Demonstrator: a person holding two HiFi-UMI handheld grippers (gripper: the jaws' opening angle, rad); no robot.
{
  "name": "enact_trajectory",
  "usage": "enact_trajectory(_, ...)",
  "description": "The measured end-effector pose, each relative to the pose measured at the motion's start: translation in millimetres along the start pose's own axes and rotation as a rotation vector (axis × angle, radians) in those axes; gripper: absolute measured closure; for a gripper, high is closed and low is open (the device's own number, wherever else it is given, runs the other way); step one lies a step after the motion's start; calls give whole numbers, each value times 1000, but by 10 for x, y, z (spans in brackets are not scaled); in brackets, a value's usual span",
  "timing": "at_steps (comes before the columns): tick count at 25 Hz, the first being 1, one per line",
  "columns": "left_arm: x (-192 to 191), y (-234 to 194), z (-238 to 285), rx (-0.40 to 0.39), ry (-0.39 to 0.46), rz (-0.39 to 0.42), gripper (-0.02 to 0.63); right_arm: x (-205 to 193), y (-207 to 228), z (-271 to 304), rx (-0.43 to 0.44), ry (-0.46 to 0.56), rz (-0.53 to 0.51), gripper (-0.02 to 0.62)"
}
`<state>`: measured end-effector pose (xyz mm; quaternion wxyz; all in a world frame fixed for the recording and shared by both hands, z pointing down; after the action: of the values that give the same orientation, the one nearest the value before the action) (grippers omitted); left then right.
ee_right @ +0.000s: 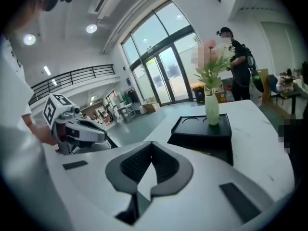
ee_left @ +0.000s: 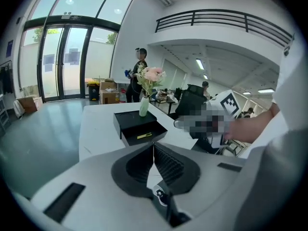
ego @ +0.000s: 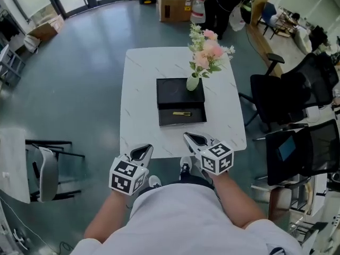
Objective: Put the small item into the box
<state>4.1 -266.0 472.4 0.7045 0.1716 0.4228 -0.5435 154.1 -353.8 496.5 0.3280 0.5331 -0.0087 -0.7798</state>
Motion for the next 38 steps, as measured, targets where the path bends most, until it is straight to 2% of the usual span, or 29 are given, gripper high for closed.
enact_trajectory(6, -78, 56, -122, -85, 14, 41, 589, -340, -410, -287, -72, 28, 71, 580)
enact_trajectory(11, -109, 103, -193, -125, 14, 67, 589, -376, -663, -468, -114, 61, 29, 580)
enact_trajectory(17, -59, 207, -227, -117, 29, 77, 589, -387, -647, -552, -110, 40, -10, 580)
enact_trajectory(25, 98, 378, -90, -72, 66, 48, 589, -287, -458, -650, -52, 3, -69, 580)
enact_trajectory(38, 183, 528, -2, -45, 49, 73, 589, -299, -344, -663, 8, -9, -81, 580)
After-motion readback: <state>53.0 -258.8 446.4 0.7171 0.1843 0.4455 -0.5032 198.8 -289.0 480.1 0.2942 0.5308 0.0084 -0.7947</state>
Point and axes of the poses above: the fingertips, and each gripper's own axes: z forward along the fingers, y to its right, x out of its top, the point moved 4 cm from there along -z, backward along the fingers, and after that the axes turned 1 degree about y, right-handed, at the moved point
